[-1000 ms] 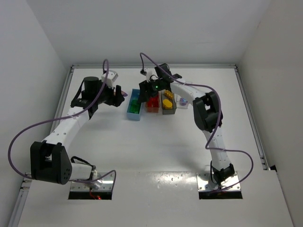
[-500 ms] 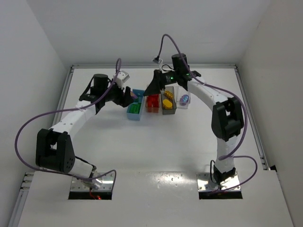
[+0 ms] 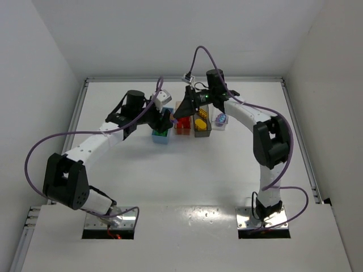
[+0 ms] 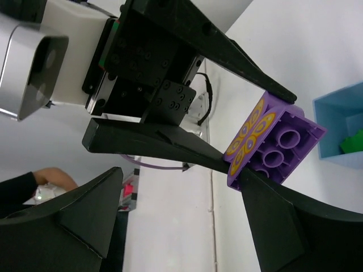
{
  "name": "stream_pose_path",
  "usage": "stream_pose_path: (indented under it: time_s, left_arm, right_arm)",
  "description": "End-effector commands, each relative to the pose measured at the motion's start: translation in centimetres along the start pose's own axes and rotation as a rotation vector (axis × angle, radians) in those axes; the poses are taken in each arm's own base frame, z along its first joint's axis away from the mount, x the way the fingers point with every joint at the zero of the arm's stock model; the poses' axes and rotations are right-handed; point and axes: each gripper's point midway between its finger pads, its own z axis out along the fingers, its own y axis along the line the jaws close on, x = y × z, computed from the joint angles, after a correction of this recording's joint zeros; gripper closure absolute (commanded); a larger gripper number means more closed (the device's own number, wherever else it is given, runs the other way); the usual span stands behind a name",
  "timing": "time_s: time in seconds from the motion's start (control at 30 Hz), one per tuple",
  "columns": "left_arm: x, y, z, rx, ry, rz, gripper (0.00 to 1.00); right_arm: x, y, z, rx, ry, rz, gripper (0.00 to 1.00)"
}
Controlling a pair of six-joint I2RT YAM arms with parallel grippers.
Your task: Sort the legos into containers by color
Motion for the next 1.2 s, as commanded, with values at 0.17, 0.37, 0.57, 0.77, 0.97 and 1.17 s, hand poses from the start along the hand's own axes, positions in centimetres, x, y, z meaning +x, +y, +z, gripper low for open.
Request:
stream_pose_path:
  time_s: [0.17, 0.37, 0.57, 0.77, 0.97, 1.17]
  left_arm:
    - [-5.7, -3.0, -1.3, 0.063, -0.148, 0.111, 0.77]
    - [-5.3, -2.9, -1.9, 0.045, -0.143, 0.120, 0.77]
    - [-5.1, -3.2, -2.0, 0.055, -0.143, 0.120, 0.77]
    - [-5.4, -3.9, -1.5, 0.082, -0.143, 0.127, 0.77]
    - [-5.4, -4.4, -0.8, 0.093, -0.133, 0.130, 0.77]
    - [-5.8, -4.7, -0.2, 0.099, -0.137, 0.149, 0.77]
  right_arm:
    - [-1.3, -2.7, -2.1, 0.059, -0.081, -0.010, 0.16]
    - [-2.5, -1.6, -5.5, 0.080, -0.140, -0.060, 0.17]
    - [-1.8, -1.9, -7.0, 0.101, -0.161, -0.045, 0.17]
    - [-1.1, -0.4, -4.8, 0.045, -0.105, -0.065, 0.14]
    - [-0.4, 1.0, -2.8, -0.004, -0.057, -0.080, 0.12]
    - [0.1, 2.2, -1.5, -0.046, -0.018, -0.102, 0.12]
